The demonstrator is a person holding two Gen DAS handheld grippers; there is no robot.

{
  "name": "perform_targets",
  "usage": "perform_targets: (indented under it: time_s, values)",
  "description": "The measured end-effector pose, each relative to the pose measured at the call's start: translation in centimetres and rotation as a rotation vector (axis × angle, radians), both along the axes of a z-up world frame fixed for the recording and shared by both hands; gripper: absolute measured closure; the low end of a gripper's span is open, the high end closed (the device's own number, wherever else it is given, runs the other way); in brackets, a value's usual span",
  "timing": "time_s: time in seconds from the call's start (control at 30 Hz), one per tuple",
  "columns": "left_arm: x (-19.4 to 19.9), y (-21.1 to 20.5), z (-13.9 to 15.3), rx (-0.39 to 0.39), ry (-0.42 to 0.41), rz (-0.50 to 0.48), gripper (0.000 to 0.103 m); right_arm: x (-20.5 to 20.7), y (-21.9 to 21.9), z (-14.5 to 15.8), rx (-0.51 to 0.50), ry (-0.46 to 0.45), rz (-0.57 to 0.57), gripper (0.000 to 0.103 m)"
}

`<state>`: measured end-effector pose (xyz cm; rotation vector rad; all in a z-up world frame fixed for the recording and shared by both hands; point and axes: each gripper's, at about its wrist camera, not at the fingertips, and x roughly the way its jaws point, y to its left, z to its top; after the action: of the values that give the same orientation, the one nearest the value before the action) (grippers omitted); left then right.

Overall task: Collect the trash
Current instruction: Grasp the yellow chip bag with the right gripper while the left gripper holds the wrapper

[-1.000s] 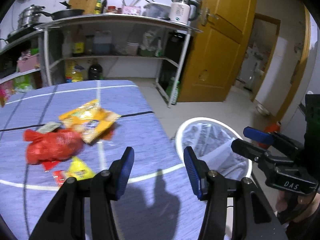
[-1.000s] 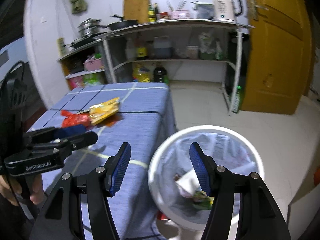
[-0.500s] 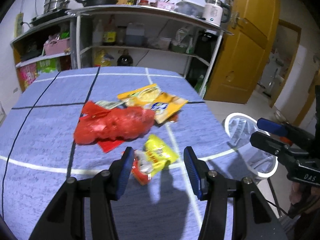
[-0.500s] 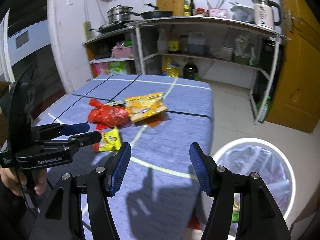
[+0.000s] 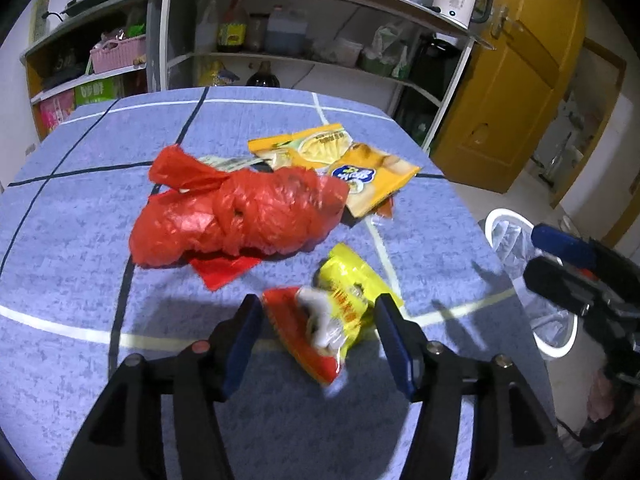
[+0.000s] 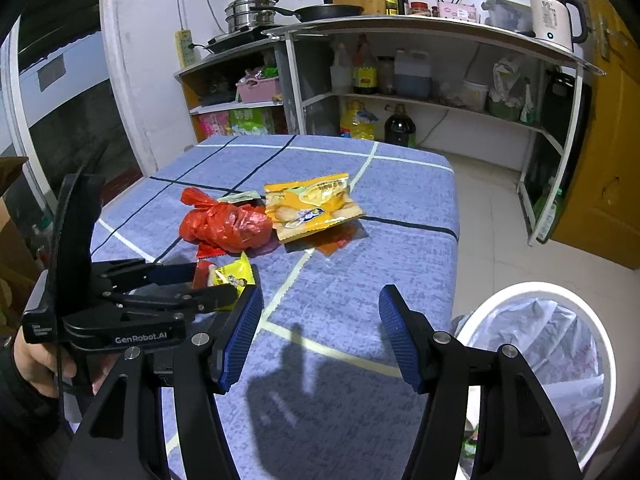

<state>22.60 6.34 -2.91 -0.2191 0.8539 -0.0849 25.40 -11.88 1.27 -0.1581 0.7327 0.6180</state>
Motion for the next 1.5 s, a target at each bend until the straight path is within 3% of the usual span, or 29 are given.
perform_targets:
  time_s: [0.17, 0.23, 0.33, 0.5, 0.9, 1.37, 1.5]
  values:
    - [0.7, -0.9, -0.1, 0.055, 0.007, 0.016, 0.042, 0.0, 0.0, -0.3, -0.009, 0.006, -0.001, 0.041]
    - [0.8, -1.2, -0.1, 0.056, 0.005, 0.008, 0.06, -0.1, -0.1, -0.2, -0.008, 0.005, -0.006, 0.041]
    - [0.6, -1.1, 0.0, 0.046, 0.002, 0.009, 0.074, 0.1, -0.3, -0.1, 0.0, 0.007, -0.016, 0.041]
    - [-0.3, -0.5, 0.6, 0.037, -0.037, 0.024, 0.08, 0.3, -0.1, 0.2, 0.008, 0.015, -0.029, 0.041]
    - [-3.6, 2.9, 3.3, -0.017, -0.134, 0.029, 0.081, 3.6, 1.9, 0.2, 0.082, 0.127, -0.056, 0.041]
    - [-3.8, 5.2, 3.9, 0.022, -0.165, 0.02, 0.081, 10.4, 4.7, -2.7, 0.132, 0.273, -0.134, 0.042]
    - [-3.7, 6.1, 3.4, 0.008, -0.15, 0.035, 0.081, 12.2, 5.2, -3.8, 0.15, 0.317, -0.156, 0.051]
